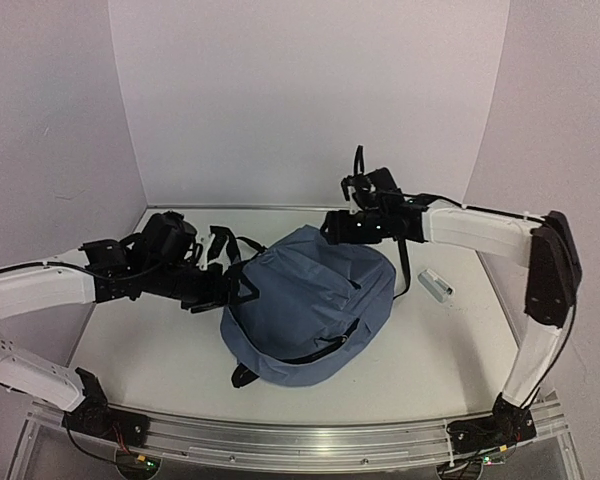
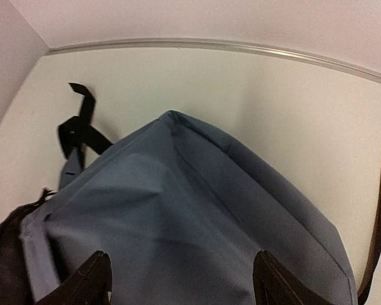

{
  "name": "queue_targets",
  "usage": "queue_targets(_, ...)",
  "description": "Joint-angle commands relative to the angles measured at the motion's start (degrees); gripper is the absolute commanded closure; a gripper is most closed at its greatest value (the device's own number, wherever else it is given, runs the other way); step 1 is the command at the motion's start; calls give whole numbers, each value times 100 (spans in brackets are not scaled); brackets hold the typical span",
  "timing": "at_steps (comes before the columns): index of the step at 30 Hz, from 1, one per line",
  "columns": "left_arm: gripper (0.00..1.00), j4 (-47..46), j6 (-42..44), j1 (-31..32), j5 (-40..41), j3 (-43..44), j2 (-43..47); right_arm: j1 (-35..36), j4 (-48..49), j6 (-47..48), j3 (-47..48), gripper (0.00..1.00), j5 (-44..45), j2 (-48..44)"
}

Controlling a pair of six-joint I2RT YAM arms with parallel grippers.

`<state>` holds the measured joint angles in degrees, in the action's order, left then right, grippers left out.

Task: Pack the student bag
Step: Adjust the student bag at the center of the board.

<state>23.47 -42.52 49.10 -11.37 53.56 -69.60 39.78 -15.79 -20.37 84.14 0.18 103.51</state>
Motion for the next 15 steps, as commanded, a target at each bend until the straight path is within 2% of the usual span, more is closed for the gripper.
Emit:
queue_targets(1, 13, 327, 541, -467, -148, 795, -393, 588, -318, -80, -885, 28, -732, -1144)
queue_targets(5, 14, 2, 752, -1268, -835, 990, -832, 1174, -429, -1, -1426, 35, -893, -1490)
queue_targets(9, 14, 16, 1368, -1293, -1183, 1471, -1340, 1774, -472, 250, -1744, 38, -1066, -1661)
queue_targets(15, 16, -6, 1353, -1297, -1923, 1719, -1987, 2210, -971, 657, -1731, 45, -891, -1305)
